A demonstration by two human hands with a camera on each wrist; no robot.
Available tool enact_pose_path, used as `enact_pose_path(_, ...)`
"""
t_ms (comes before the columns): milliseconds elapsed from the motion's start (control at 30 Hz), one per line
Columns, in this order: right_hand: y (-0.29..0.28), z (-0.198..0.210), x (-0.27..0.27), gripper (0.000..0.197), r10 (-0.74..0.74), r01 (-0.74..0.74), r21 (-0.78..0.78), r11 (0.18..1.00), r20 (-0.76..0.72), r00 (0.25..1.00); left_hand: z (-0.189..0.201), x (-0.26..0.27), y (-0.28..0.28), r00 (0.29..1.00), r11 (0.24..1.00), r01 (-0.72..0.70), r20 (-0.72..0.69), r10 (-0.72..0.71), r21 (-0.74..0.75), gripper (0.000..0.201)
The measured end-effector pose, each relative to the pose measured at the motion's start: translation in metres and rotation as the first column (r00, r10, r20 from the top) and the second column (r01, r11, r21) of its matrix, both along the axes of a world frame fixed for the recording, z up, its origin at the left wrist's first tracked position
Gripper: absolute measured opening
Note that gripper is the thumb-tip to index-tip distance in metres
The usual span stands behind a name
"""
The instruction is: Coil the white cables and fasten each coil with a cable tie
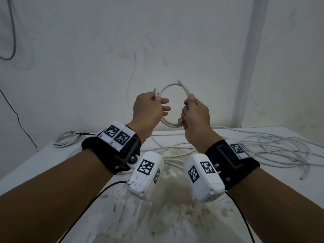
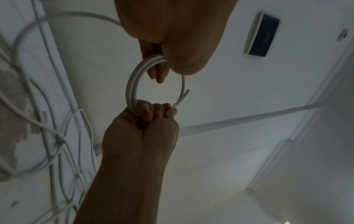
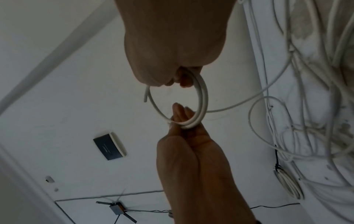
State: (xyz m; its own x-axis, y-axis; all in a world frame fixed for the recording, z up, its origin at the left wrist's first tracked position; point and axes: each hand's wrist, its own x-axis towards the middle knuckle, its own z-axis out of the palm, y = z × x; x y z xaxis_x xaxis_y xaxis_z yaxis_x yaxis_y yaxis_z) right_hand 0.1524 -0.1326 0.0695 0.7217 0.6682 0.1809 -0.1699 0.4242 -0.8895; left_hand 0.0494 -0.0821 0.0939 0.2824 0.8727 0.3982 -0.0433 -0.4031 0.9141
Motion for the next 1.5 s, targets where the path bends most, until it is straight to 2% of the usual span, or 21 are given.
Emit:
enact_pose_path(200, -0.002, 0.000, -0.001, 0.033, 0.201, -0.200, -0.038, 0.979, 0.036, 0.979, 0.013, -0.005, 0.013, 0.997, 0.997, -0.010, -0.070, 0.016, 0.075, 0.031)
enact_pose_path(300, -0.004, -0.001, 0.000, 0.033, 0.246, -0.245, -0.032, 0.969, 0.045, 0.968, 0.020, -0.010, 0.017, 0.988, 0.994, 0.079, -0.142, -0.067, 0.074, 0.030)
enact_pose_path(400, -0.007, -0.001, 0.003, 0.033, 0.270, -0.267, -0.047, 0.963, 0.086, 0.959, 0.025, -0.016, 0.020, 0.971, 0.984, 0.176, -0.165, -0.175, -0.013, 0.028)
enact_pose_path(467, -0.006, -0.001, 0.002, 0.033, 0.274, -0.267, -0.073, 0.961, 0.124, 0.954, 0.026, -0.016, 0.021, 0.971, 0.984, 0.175, -0.156, -0.179, -0.038, 0.029)
enact_pose_path(533, -0.005, -0.003, 0.000, 0.032, 0.272, -0.261, -0.092, 0.961, 0.146, 0.951, 0.026, -0.016, 0.024, 0.967, 0.985, 0.172, -0.189, -0.169, 0.001, 0.031)
enact_pose_path(700, -0.008, -0.008, 0.002, 0.029, 0.288, -0.279, -0.106, 0.954, 0.090, 0.953, 0.029, -0.022, 0.029, 0.923, 0.968, 0.241, -0.324, -0.208, 0.065, 0.022)
enact_pose_path(833, -0.009, -0.008, 0.000, 0.031, 0.315, -0.313, -0.065, 0.948, 0.027, 0.949, 0.030, -0.023, 0.026, 0.891, 0.960, 0.247, -0.419, -0.173, 0.130, 0.023)
enact_pose_path(900, -0.009, -0.007, -0.001, 0.032, 0.313, -0.312, -0.049, 0.949, 0.007, 0.950, 0.032, -0.025, 0.024, 0.872, 0.949, 0.287, -0.444, -0.205, 0.127, 0.025)
enact_pose_path(1033, -0.009, -0.005, -0.003, 0.032, 0.257, -0.250, -0.080, 0.965, 0.090, 0.962, 0.036, -0.028, 0.021, 0.841, 0.920, 0.353, -0.488, -0.233, 0.169, 0.019)
enact_pose_path(1133, -0.007, -0.005, -0.007, 0.033, 0.234, -0.219, -0.092, 0.971, 0.200, 0.951, 0.033, -0.024, 0.019, 0.886, 0.926, 0.266, -0.447, -0.124, 0.270, 0.036)
enact_pose_path(1300, -0.011, 0.003, -0.012, 0.036, 0.201, -0.168, -0.127, 0.978, 0.335, 0.920, 0.026, -0.022, 0.023, 0.954, 0.953, 0.164, -0.288, -0.087, 0.255, 0.032)
enact_pose_path(1400, -0.015, 0.012, -0.005, 0.033, 0.016, 0.034, -0.117, 0.993, 0.404, 0.915, 0.027, -0.025, 0.023, 0.965, 0.959, 0.133, -0.253, -0.068, 0.249, 0.030)
enact_pose_path(1467, -0.015, 0.017, 0.002, 0.021, -0.103, 0.178, -0.113, 0.978, 0.481, 0.870, 0.030, -0.027, 0.023, 0.968, 0.958, 0.125, -0.246, -0.060, 0.259, 0.030)
enact_pose_path(1500, -0.015, 0.018, 0.005, 0.018, -0.108, 0.211, -0.134, 0.968, 0.534, 0.839, 0.030, -0.027, 0.023, 0.967, 0.953, 0.123, -0.250, -0.052, 0.276, 0.032)
